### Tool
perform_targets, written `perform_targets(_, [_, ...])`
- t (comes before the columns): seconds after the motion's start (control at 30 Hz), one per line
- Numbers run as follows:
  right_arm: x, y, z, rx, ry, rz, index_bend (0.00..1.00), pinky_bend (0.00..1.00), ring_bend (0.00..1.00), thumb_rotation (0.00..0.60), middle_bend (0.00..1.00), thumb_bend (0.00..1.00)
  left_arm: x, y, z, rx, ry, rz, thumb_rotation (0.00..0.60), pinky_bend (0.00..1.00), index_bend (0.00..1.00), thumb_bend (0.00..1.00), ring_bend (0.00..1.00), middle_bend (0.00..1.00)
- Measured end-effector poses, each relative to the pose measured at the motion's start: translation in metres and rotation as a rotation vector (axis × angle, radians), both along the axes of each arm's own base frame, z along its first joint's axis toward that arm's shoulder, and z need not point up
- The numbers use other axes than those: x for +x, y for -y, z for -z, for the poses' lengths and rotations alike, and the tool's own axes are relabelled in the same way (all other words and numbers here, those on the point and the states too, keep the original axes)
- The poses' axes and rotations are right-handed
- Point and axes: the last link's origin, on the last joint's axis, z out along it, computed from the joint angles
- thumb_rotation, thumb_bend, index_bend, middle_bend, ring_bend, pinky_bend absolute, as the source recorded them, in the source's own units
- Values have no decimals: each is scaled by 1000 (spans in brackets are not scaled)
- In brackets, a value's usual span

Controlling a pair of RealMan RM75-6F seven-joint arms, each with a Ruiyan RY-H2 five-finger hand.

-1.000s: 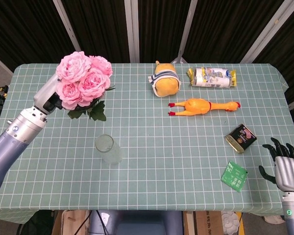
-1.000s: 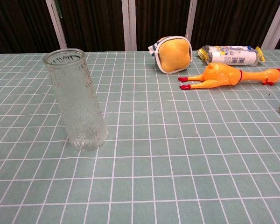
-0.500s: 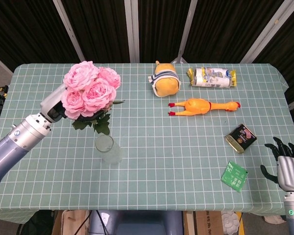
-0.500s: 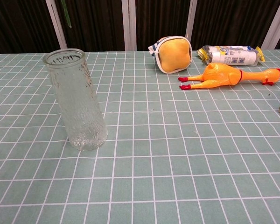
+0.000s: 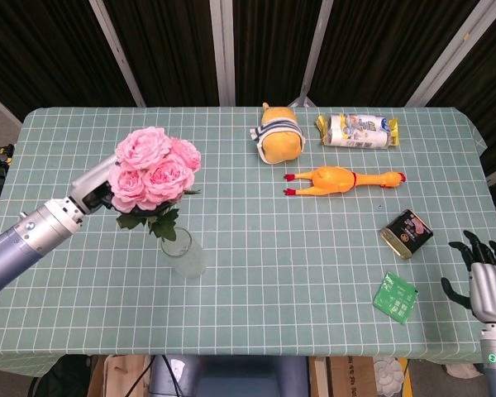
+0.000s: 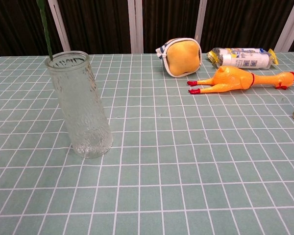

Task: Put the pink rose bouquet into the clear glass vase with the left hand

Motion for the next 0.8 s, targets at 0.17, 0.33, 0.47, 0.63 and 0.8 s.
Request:
perform_targets(0.17, [0,0,0,-3,4,-2,258,87,173,600,123,326,-7,1,14,-21,-15,8,600,386,423,384,263,428])
perform_targets(0.33, [0,0,-2,-10,8,-2,258,87,173,600,123,327,-15,-1,27,-38,-20,15,600,373,415,383,247,413])
perform_targets(0.47, [0,-1,-2,-12,10,-3,258,87,174,600,123,327,-17,0,35,-54,-16,30,600,335,375,378,203,355])
perform_targets(0.63, [-1,-1,-3,-14,14,-2,258,88,174,600,123,326,-21,1,42,-83,-54,52,600,231,299,289,100,236])
perform_targets(0.8, [-1,-1,-3,-17,21,-1,258,88,174,600,123,326,-29,7,52,-134,-116,87,600,176,261,220,54,184])
